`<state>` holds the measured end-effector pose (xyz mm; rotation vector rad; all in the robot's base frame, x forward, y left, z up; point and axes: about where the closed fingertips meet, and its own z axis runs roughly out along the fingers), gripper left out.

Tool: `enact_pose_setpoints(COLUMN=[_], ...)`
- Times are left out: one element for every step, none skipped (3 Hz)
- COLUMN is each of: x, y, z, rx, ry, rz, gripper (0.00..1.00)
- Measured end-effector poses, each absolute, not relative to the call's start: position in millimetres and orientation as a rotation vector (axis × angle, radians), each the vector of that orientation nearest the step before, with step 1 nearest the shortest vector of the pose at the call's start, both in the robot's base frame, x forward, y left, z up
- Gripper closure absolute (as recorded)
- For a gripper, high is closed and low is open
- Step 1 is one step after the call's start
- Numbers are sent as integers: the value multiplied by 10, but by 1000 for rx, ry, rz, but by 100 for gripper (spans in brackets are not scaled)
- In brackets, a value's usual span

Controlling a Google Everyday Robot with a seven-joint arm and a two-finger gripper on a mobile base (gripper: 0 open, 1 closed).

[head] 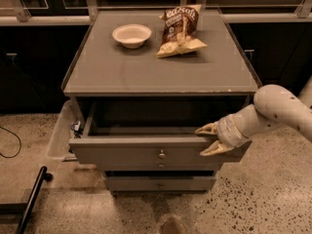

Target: Open top drawer

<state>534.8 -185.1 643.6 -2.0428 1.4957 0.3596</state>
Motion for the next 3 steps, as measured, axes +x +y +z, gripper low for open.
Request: enact_pose_setpoints(x=[5121,4945,4946], y=[-1901,-1940,-1938], z=[6531,6566,6565], rx=[-2057,-2060,-2060], ry=[1469,1461,1460], rz=[353,350,351], gripper=[85,100,83])
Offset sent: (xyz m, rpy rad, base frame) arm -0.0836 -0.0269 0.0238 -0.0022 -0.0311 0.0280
